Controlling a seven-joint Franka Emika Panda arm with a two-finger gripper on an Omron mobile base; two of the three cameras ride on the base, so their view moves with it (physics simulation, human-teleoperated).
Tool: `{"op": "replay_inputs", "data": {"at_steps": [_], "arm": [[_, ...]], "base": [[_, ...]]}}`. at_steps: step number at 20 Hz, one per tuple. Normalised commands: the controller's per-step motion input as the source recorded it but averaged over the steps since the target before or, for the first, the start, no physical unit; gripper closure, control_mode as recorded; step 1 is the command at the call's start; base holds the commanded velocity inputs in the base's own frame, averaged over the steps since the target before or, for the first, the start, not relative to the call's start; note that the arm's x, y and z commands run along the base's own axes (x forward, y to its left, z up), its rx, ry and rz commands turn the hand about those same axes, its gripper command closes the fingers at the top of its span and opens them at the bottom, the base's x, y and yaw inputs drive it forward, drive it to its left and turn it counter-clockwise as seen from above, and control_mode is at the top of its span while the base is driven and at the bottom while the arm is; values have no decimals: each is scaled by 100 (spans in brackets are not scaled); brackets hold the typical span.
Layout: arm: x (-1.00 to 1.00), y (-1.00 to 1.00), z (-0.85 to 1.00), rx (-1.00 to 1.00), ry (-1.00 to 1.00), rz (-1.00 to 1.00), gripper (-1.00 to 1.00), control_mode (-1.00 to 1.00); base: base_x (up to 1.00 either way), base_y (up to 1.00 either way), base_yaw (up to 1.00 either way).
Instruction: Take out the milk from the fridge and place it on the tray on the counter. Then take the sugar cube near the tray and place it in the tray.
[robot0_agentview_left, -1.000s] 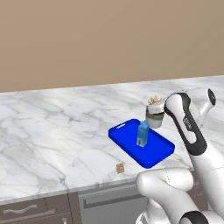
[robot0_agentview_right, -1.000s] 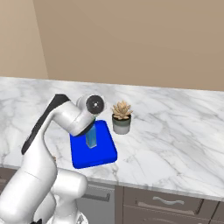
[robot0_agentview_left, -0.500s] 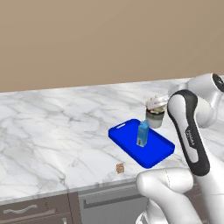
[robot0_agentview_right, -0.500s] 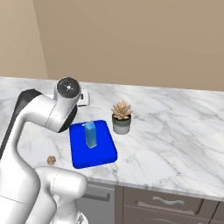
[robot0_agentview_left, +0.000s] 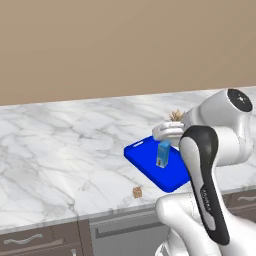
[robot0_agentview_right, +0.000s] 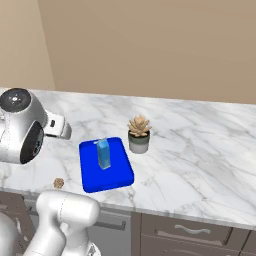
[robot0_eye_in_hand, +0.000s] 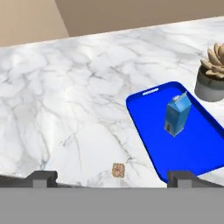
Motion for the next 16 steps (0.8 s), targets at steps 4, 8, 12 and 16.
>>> {"op": "replay_inputs", "data": {"at_steps": [4,8,12,16], "arm": [[-40,50,-12,-13,28,-27,-100,-100],[-6,21,0,-11,27,-23,-100,-100],[6,0,-10,-1,20,-1,-100,-100],[0,0,-31,0,19,0,-100,-100]], "base": [[0,0,0],[0,0,0],[0,0,0],[0,0,0]]}}
